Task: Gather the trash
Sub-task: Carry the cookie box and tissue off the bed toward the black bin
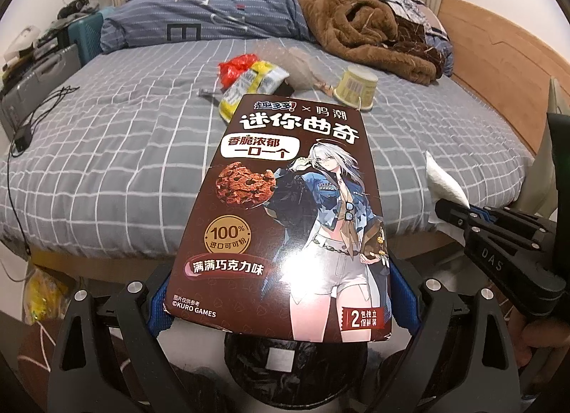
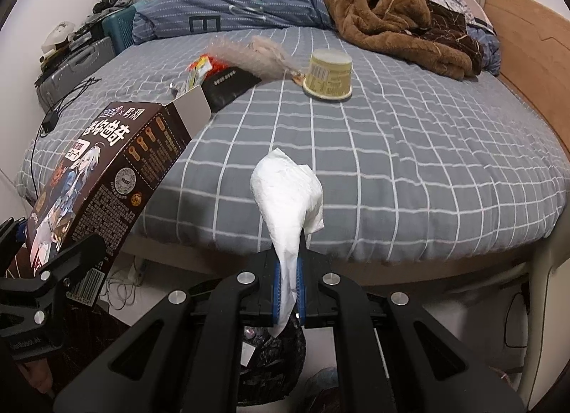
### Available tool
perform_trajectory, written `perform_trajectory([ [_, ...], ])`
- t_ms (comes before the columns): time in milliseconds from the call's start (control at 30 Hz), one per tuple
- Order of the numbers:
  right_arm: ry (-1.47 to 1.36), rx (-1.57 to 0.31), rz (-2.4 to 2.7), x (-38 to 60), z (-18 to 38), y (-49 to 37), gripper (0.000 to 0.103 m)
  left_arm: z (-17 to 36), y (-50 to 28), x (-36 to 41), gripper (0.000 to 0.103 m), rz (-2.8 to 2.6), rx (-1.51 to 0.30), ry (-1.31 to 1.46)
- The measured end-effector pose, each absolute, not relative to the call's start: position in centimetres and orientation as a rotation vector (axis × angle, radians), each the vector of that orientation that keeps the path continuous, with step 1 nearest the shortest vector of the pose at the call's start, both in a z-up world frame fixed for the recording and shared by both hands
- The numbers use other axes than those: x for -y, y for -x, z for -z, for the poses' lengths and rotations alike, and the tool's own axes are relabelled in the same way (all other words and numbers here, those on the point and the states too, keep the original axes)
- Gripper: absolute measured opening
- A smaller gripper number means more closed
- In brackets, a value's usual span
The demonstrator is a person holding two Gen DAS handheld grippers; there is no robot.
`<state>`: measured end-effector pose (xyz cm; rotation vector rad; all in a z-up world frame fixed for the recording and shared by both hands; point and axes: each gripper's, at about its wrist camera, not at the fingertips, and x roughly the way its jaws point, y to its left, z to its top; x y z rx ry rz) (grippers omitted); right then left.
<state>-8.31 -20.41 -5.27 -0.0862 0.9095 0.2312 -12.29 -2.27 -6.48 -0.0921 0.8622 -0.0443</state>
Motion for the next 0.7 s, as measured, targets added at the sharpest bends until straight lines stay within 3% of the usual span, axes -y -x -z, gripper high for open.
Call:
perform_trajectory([
  [700, 0.081, -1.028, -0.213, 21.3, 9.6, 12.7, 0.006, 11.1, 16.1, 2.6, 0.091, 0.028, -1.011, 0.121],
])
